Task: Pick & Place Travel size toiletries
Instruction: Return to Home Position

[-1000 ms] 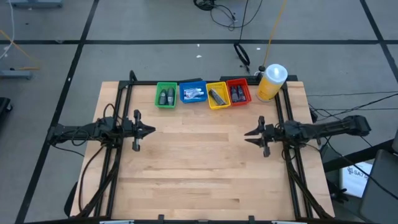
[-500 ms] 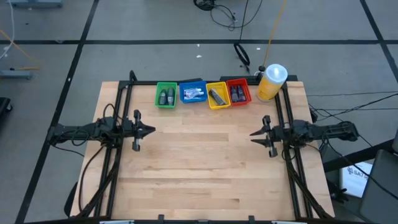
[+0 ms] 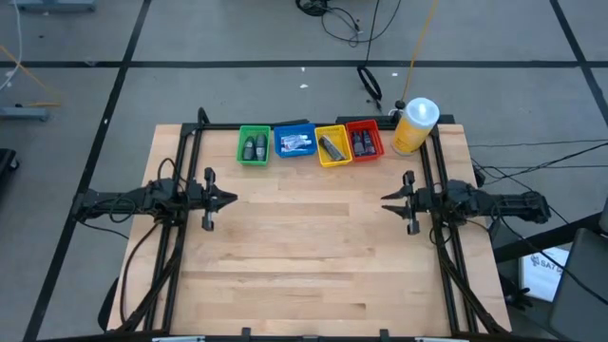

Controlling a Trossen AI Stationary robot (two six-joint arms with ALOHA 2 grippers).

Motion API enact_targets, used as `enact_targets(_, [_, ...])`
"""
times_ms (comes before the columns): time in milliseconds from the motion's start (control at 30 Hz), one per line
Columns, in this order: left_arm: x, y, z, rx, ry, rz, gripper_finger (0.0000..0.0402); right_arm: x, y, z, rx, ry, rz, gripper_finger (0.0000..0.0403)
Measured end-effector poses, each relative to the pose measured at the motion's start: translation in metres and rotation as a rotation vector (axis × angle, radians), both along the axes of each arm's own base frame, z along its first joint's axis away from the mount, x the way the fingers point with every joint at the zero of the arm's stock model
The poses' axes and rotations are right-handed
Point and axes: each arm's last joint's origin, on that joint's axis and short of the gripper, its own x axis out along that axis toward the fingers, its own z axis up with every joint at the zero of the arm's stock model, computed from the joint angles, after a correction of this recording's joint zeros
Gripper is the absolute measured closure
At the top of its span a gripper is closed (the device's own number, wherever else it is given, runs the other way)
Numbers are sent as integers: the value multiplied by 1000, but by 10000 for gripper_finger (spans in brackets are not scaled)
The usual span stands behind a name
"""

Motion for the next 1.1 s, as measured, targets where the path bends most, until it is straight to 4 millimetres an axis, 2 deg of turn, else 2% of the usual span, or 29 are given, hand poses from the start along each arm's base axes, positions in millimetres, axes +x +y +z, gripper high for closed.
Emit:
enact_targets(300, [0, 0, 0, 0, 0, 0, 376, 0, -8, 0, 1, 2, -78, 303])
enact_targets(1100, [0, 0, 0, 0, 0, 0, 376, 1, -8, 2, 0, -17, -80, 303])
